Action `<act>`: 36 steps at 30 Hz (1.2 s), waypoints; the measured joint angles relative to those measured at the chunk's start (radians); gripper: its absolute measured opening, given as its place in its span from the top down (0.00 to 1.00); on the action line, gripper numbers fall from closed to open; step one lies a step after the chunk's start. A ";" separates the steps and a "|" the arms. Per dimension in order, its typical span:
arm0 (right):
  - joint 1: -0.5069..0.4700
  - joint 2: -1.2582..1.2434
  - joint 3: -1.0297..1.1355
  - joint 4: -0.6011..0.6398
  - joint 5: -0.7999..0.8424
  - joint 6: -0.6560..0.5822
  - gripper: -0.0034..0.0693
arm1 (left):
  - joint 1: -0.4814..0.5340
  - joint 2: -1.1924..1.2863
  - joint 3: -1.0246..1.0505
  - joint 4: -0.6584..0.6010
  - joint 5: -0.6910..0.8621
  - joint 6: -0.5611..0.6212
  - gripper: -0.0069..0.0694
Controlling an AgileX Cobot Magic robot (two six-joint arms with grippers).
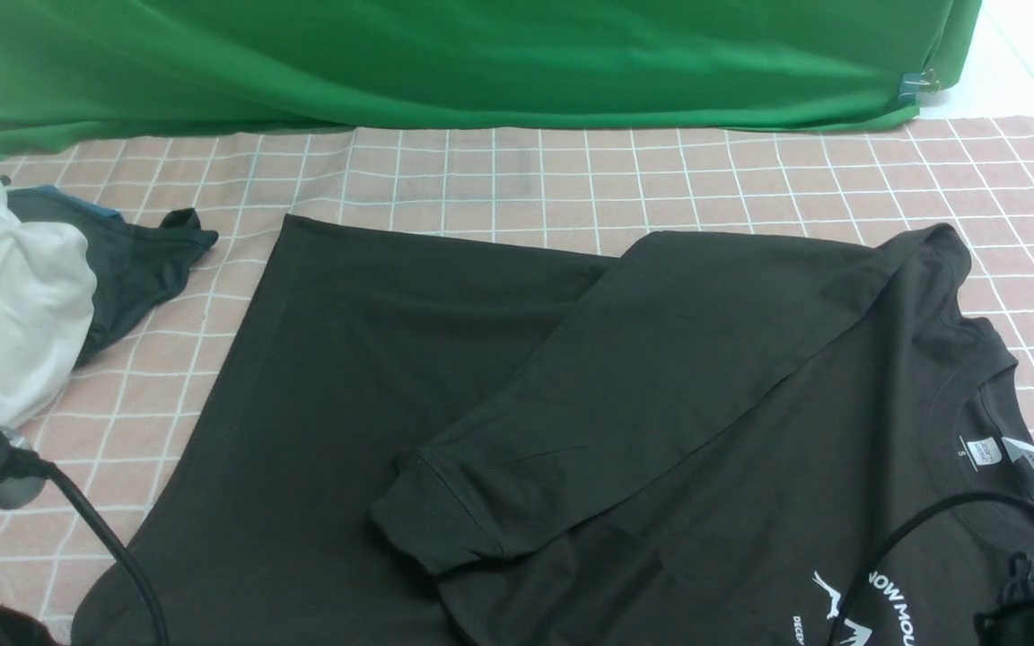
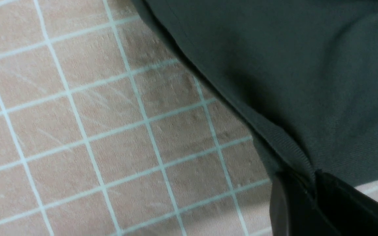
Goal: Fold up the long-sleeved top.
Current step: Use both arms simultaneously to clamp the lower edge of the clothing fabric, then use both arms to drag the lower edge of the fabric forward and fold it over the upper edge
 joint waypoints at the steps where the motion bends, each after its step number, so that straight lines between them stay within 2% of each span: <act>1: 0.000 -0.008 -0.001 0.034 0.015 0.000 0.88 | 0.000 0.000 -0.001 0.001 0.007 0.000 0.84; 7: 0.000 -0.044 -0.002 0.124 0.042 0.005 0.88 | 0.000 -0.030 -0.024 0.002 0.015 -0.008 0.84; 12: -0.004 -0.053 -0.005 0.083 0.045 0.072 0.88 | 0.000 -0.021 -0.042 0.005 -0.010 -0.029 0.84; 15: -0.049 -0.054 -0.005 0.046 0.045 0.088 0.88 | 0.000 0.013 -0.050 0.005 -0.080 -0.039 0.84; 20: -0.225 -0.055 -0.034 -0.012 0.019 0.090 0.88 | 0.000 0.144 -0.067 -0.007 -0.214 -0.042 0.84; 21: -0.304 -0.055 -0.058 -0.021 -0.008 0.079 0.88 | 0.000 0.202 -0.072 -0.009 -0.261 -0.042 0.84; 23: -0.399 -0.054 -0.090 -0.025 -0.046 0.072 0.88 | 0.000 0.269 -0.081 -0.009 -0.329 -0.040 0.84; 27: -0.551 -0.043 -0.147 -0.026 -0.132 0.057 0.88 | 0.000 0.392 -0.120 -0.011 -0.438 -0.022 0.84; 30: -0.646 -0.003 -0.201 -0.028 -0.217 0.030 0.88 | 0.000 0.501 -0.177 -0.030 -0.507 -0.008 0.84; 36: -0.752 0.117 -0.300 -0.028 -0.327 0.001 0.88 | 0.000 0.661 -0.270 -0.040 -0.596 0.031 0.84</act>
